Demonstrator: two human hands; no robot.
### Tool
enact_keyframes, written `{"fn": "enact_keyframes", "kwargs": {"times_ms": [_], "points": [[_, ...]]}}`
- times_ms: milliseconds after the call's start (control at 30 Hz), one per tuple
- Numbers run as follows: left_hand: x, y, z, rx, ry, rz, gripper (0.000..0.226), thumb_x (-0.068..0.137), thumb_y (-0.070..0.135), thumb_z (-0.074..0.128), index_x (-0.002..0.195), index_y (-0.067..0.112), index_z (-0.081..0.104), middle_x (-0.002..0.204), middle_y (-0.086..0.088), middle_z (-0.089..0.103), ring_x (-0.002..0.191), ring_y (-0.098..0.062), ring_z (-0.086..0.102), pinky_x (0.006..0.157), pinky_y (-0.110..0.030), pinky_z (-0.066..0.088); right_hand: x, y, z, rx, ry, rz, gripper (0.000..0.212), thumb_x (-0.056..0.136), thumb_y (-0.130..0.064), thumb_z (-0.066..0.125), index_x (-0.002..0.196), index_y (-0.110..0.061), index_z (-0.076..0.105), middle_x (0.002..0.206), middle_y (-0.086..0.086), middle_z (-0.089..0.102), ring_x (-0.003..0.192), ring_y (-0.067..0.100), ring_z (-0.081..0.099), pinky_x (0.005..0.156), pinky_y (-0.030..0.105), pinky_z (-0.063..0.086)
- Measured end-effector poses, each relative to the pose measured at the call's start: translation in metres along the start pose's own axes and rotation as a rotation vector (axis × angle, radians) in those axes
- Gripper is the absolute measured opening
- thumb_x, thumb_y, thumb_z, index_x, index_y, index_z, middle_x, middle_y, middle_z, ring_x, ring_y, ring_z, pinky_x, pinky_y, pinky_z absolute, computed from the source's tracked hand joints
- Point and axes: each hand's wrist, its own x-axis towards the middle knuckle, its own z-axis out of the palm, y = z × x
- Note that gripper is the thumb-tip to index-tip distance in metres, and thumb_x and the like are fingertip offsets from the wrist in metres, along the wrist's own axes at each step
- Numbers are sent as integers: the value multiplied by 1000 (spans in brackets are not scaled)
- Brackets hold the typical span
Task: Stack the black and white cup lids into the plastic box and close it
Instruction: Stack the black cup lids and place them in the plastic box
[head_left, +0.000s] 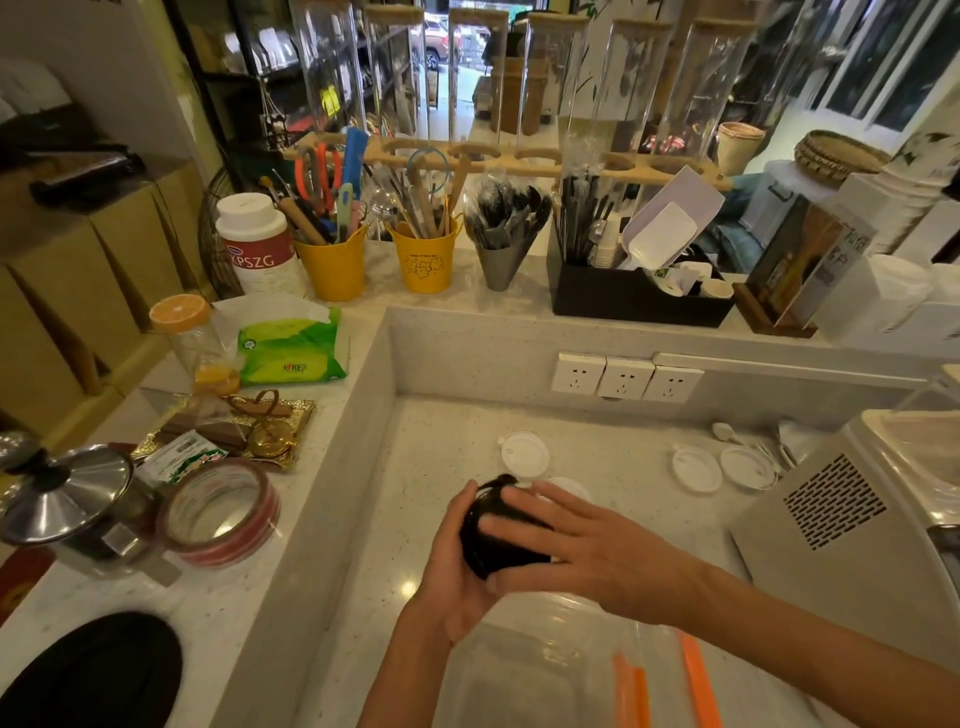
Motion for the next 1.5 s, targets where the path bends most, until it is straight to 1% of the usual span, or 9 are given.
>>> {"fn": "enact_keyframes", "kwargs": {"times_ms": [133, 267, 567, 767, 933, 1067, 1267, 1400, 1500], "points": [[2, 0, -1, -10, 152, 243, 54, 94, 52, 53, 134, 17, 63, 139, -18, 62, 128, -33, 60, 105, -56, 49, 2, -14, 0, 628, -15, 626, 68, 91, -44, 61, 142, -61, 19, 162, -19, 11, 153, 15, 4, 122, 41, 22], [-2, -4, 3, 9, 81, 265, 60, 97, 55, 42, 143, 18, 54, 147, -9, 56, 135, -26, 54, 98, -39, 55, 22, -34, 5, 1510, 136, 1148, 37, 86, -53, 65, 120, -54, 49, 127, -12, 60, 108, 4, 66, 83, 25, 59], [-6, -9, -5, 151, 70, 192, 61, 100, 57, 32, 139, 18, 58, 145, -6, 59, 134, -24, 56, 98, -35, 55, 15, -48, 17, 1944, 285, 1283, 41, 84, -46, 73, 122, -35, 63, 116, 2, 73, 108, 21, 71, 84, 32, 60], [-5, -17, -5, 385, 152, 233, 58, 96, 64, 39, 139, 30, 57, 131, 1, 70, 123, -16, 64, 99, -33, 55, -5, -48, 23, 1973, 344, 1364, 46, 83, -42, 75, 123, -23, 63, 115, 8, 74, 106, 26, 72, 83, 35, 60], [-5, -18, -32, 684, 449, 511, 29, 106, 28, 46, 132, 33, 57, 119, 16, 72, 115, -2, 65, 99, -25, 46, -41, -56, 32, 2135, 309, 1461, 46, 78, -36, 81, 119, -22, 67, 119, 13, 73, 109, 32, 70, 79, 35, 60], [-6, -31, -68, 1053, 323, 207, 36, 102, 40, 51, 138, 40, 52, 137, 20, 57, 130, -1, 49, 108, -27, 39, -50, -76, 41, 2128, 83, 1509, 53, 77, -33, 82, 123, -19, 60, 114, 14, 74, 106, 32, 72, 83, 40, 61], [-12, -65, -81, 1068, 425, 236, 27, 105, 34, 47, 120, 53, 59, 111, 25, 66, 101, 13, 60, 86, -1, 42, -40, -96, 60, 2160, 52, 1582, 39, 86, -19, 75, 121, -10, 58, 111, 19, 75, 101, 35, 73, 82, 43, 61], [-13, -77, -74, 982, 552, 255, 28, 105, 33, 47, 124, 48, 62, 108, 48, 62, 106, 29, 51, 88, -6, 36, -27, -103, 77, 1921, -19, 1658, 35, 89, -20, 71, 119, -10, 55, 108, 16, 74, 91, 29, 76, 84, 44, 62], [-11, -80, -73, 981, 585, 268, 30, 107, 28, 44, 126, 44, 61, 107, 35, 69, 105, 22, 56, 84, -6, 37, -19, -105, 94, 1794, -123, 1704, 35, 90, -21, 70, 118, -9, 52, 111, 14, 68, 91, 26, 75, 82, 41, 63]]}}
